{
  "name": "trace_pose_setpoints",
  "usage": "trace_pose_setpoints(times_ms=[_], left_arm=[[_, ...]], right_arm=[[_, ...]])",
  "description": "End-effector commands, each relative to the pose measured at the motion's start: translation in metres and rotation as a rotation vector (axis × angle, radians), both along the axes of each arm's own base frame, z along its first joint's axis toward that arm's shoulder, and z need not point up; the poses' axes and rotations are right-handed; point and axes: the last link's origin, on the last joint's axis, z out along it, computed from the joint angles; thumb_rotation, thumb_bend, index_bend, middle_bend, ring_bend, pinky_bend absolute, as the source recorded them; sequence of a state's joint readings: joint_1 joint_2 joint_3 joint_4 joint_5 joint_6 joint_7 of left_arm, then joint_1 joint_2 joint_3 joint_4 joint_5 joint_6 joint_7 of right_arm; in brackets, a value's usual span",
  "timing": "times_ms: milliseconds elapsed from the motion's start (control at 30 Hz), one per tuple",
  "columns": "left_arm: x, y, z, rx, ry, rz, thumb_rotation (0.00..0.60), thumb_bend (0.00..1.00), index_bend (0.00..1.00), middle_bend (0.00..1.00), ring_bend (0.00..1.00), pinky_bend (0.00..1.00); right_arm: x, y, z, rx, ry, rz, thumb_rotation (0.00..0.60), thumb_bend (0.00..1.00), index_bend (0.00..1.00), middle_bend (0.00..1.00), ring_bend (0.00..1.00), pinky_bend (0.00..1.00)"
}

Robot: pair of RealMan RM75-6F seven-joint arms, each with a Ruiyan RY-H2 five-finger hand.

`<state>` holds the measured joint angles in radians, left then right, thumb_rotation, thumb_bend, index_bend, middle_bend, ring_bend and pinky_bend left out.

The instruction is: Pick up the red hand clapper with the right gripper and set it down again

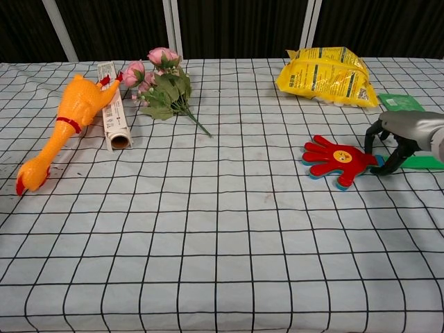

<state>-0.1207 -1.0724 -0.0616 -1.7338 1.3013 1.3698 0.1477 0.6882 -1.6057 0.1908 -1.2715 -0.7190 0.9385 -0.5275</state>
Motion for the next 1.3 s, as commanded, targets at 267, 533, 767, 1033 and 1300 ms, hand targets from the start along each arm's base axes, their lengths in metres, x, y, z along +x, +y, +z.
trace_pose_setpoints(times_ms=[267,533,767,1033,1300], left_arm=[[0.0,0.0,0.0,0.0,-0.003,0.002,0.6,0.0,0.0,0.0,0.0,0.0],[0.0,0.001,0.0,0.001,-0.007,0.003,0.6,0.0,0.0,0.0,0.0,0.0],[0.0,0.001,0.0,-0.001,-0.009,0.004,0.6,0.0,0.0,0.0,0.0,0.0],[0.001,-0.001,0.0,-0.006,-0.013,0.007,0.6,0.0,0.0,0.0,0.0,0.0],[0.001,-0.002,0.0,-0.005,-0.017,0.005,0.6,0.0,0.0,0.0,0.0,0.0]], right_arm=[[0.002,-0.001,-0.004,0.007,-0.004,0.001,0.6,0.27,0.52,0.24,0.19,0.19],[0.003,-0.001,-0.006,-0.002,-0.012,0.011,0.6,0.35,0.67,0.38,0.28,0.2],[0.006,-0.001,-0.004,-0.013,-0.027,0.029,0.6,0.37,0.69,0.39,0.29,0.23],[0.017,0.003,0.01,-0.034,-0.093,0.061,0.6,0.41,0.69,0.4,0.29,0.24],[0.036,0.008,0.027,-0.078,-0.209,0.104,0.6,0.48,0.71,0.48,0.41,0.35]])
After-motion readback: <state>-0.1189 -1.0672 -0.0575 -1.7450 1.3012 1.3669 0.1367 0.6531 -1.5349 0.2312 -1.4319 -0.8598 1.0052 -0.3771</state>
